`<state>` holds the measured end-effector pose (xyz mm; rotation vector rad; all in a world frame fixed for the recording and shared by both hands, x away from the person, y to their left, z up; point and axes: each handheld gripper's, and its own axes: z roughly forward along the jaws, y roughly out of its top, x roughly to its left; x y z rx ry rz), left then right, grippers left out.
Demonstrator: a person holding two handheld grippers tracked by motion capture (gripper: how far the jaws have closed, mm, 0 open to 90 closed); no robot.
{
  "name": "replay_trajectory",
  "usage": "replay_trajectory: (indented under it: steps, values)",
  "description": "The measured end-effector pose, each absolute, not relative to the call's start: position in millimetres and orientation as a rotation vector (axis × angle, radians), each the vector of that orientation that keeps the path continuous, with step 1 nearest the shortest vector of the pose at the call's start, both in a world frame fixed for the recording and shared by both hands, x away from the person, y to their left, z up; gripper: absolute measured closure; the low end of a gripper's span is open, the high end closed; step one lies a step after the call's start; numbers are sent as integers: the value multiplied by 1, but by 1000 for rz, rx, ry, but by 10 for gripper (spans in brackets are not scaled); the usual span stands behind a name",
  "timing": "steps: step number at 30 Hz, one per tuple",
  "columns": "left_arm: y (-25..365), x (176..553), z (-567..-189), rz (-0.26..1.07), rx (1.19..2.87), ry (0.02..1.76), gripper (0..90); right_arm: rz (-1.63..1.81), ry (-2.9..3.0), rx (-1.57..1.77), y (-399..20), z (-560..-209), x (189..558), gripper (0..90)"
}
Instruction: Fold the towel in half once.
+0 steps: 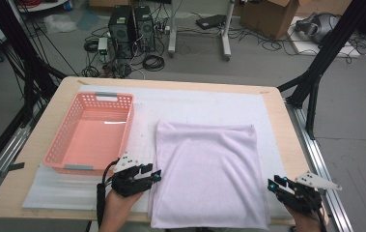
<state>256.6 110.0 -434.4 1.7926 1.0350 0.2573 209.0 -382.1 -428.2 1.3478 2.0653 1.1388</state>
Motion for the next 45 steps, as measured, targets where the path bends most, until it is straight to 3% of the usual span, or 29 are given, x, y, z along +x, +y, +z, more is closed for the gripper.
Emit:
replay_trajectory:
  steps: [14,19,22,24,31,38,41,45]
  values:
    - [95,329,-448,341,1834,1132,520,1071,2139,1336,-371,-441,305,640]
    - [88,340,-449,340,1902,1120,550,1022,2202,1293,-366,-447,320,731]
    - [79,343,-451,369,1937,1101,662,997,2209,1277,-364,-445,322,790]
    - [76,342,-450,387,1952,1088,828,980,2208,1261,-363,-444,320,858]
    - [85,336,-442,396,1925,1117,865,945,2216,1257,-363,-441,315,890]
    - [90,329,-436,321,1930,1165,849,924,2263,1332,-379,-435,304,883]
    - [91,336,-432,327,1854,1180,628,955,2245,1309,-377,-434,308,670]
    - [91,356,-421,344,1794,1195,552,1039,2168,1294,-377,-424,320,645]
